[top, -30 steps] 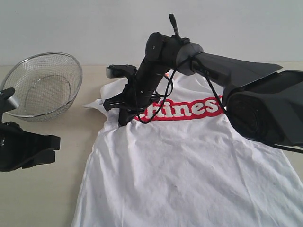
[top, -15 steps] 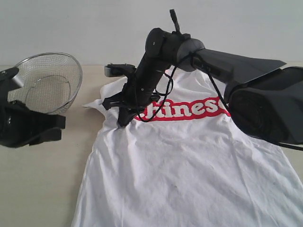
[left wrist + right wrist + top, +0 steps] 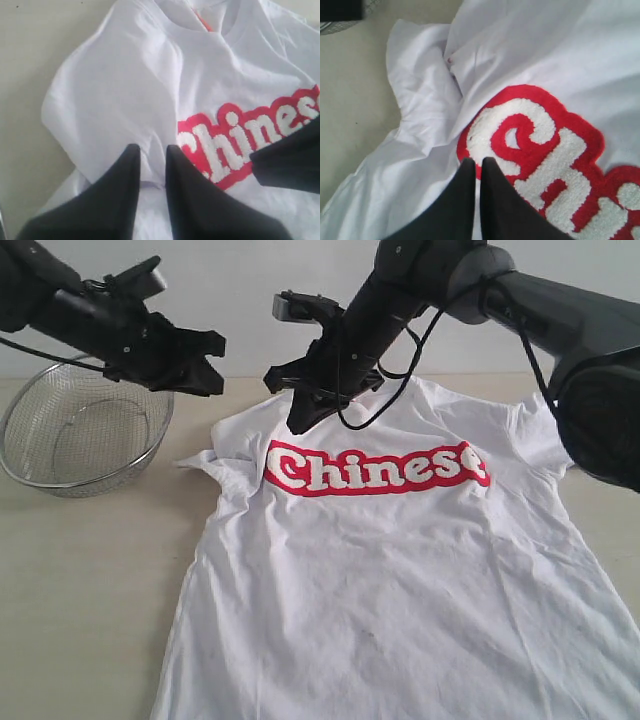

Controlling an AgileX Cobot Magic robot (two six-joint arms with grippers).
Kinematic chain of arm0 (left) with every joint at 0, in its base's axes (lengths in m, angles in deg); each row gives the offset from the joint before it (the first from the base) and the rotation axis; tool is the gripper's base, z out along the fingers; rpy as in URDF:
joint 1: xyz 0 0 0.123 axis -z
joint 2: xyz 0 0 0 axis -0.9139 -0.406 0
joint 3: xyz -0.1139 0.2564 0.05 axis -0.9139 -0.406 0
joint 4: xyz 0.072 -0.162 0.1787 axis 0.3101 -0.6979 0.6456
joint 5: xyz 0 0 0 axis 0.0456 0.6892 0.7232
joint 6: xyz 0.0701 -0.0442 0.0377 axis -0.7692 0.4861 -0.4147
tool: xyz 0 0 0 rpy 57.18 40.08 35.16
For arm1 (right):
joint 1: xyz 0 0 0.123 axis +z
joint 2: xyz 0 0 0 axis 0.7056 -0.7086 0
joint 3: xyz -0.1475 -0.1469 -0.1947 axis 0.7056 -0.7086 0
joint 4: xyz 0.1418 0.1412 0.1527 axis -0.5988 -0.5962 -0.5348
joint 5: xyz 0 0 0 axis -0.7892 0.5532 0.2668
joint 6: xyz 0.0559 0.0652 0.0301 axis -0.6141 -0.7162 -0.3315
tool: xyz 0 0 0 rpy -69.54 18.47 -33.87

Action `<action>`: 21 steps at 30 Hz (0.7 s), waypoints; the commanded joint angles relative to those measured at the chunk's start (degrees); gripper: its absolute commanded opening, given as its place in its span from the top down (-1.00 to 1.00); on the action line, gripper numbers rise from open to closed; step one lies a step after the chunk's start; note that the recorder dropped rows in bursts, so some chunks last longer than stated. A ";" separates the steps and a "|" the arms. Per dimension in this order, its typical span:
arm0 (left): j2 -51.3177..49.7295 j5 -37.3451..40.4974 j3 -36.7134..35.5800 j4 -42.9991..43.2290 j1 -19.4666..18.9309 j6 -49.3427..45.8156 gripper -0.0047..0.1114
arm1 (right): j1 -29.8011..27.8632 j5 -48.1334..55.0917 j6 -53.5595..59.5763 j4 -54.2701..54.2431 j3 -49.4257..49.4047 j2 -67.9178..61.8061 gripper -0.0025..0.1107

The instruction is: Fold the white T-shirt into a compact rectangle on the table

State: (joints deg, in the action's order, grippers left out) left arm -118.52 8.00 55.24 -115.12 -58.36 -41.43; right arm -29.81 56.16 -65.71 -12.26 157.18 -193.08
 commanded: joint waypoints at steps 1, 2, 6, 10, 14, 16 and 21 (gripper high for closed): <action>-9.50 10.71 15.52 18.28 1.36 12.81 0.59 | 0.30 0.22 1.53 -0.24 0.08 0.95 0.96; -11.74 14.04 19.68 23.43 1.91 15.65 0.59 | 0.30 0.22 1.82 -0.24 0.08 0.95 0.96; -15.88 17.43 26.81 27.03 3.48 17.35 0.59 | 0.30 0.22 1.87 -0.24 0.08 0.95 0.96; -18.04 18.64 29.17 32.64 5.65 22.44 0.59 | 0.30 0.22 2.16 -0.13 0.08 0.95 0.96; -18.14 21.81 29.17 33.37 5.90 28.70 0.41 | 0.30 0.22 2.41 -0.13 0.08 0.95 0.96; -18.14 23.26 29.17 33.37 5.90 30.75 0.23 | 0.30 0.22 2.41 -0.13 0.08 0.95 0.96; -18.27 23.46 29.17 32.22 5.90 31.80 -0.07 | 0.30 0.22 2.52 -0.13 0.08 0.72 0.96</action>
State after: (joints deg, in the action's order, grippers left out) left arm -136.78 30.90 84.03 -81.90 -52.66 -11.01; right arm -29.46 56.21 -63.70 -12.48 157.18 -193.08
